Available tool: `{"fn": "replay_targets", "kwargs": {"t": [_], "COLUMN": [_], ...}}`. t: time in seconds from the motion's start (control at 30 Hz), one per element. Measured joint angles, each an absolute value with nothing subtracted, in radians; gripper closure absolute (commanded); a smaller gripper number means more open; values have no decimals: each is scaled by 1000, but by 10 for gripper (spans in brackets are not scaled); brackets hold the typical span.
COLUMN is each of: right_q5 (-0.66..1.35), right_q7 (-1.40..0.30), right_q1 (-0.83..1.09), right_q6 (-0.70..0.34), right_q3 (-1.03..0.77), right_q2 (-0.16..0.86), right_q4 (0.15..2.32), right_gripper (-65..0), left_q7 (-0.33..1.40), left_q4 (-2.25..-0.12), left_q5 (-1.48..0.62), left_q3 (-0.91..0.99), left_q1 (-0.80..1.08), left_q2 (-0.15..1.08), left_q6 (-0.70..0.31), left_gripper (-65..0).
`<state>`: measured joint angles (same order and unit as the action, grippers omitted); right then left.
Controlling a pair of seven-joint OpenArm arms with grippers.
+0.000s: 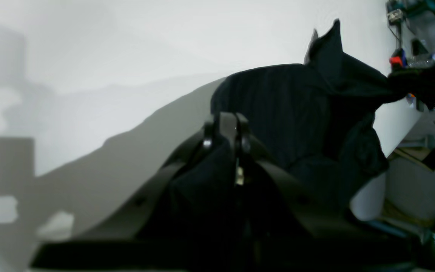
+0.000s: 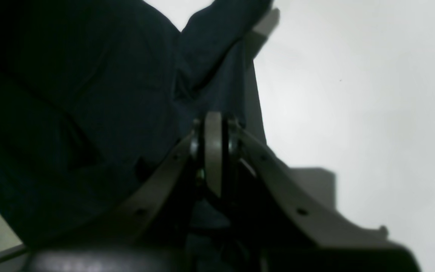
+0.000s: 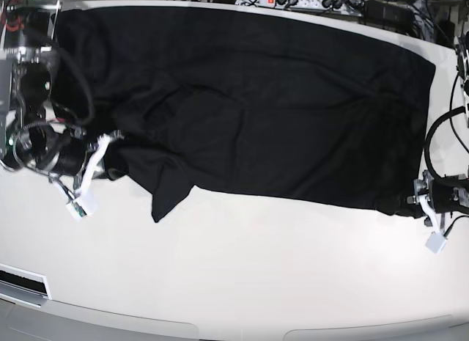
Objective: Layout the t-shirt on the table in an organized manner, then fold the t-shirt properly
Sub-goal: 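Fold the hem over toward the collar edge with both grippers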
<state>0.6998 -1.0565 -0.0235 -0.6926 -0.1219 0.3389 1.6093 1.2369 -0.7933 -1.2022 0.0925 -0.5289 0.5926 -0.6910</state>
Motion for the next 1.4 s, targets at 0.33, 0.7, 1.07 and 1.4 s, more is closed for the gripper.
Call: {"fn": "replay_targets", "kwargs": {"t": [0.33, 0.7, 1.07, 1.4], "right_q5": [776, 814, 933, 925], "right_q7": [-1068, -1092, -1234, -1238], "right_q1": [167, 266, 266, 297], "right_q6": [-693, -693, -693, -693], "right_q3": [-279, -404, -403, -403], "right_q2": [337, 336, 335, 335], "right_q4": [1781, 1781, 1781, 1781], "right_gripper": [0, 0, 0, 0], "left_q7": [1242, 1238, 1375, 1254], "left_q4": [-799, -800, -803, -804], "left_q5": [-1247, -1276, -1343, -1205], "left_q3": [92, 92, 92, 91], "left_q1": [-393, -344, -307, -202], "left_q2": [683, 738, 744, 757], "left_q6": [-691, -691, -692, -693], "left_gripper": [0, 0, 0, 0]}}
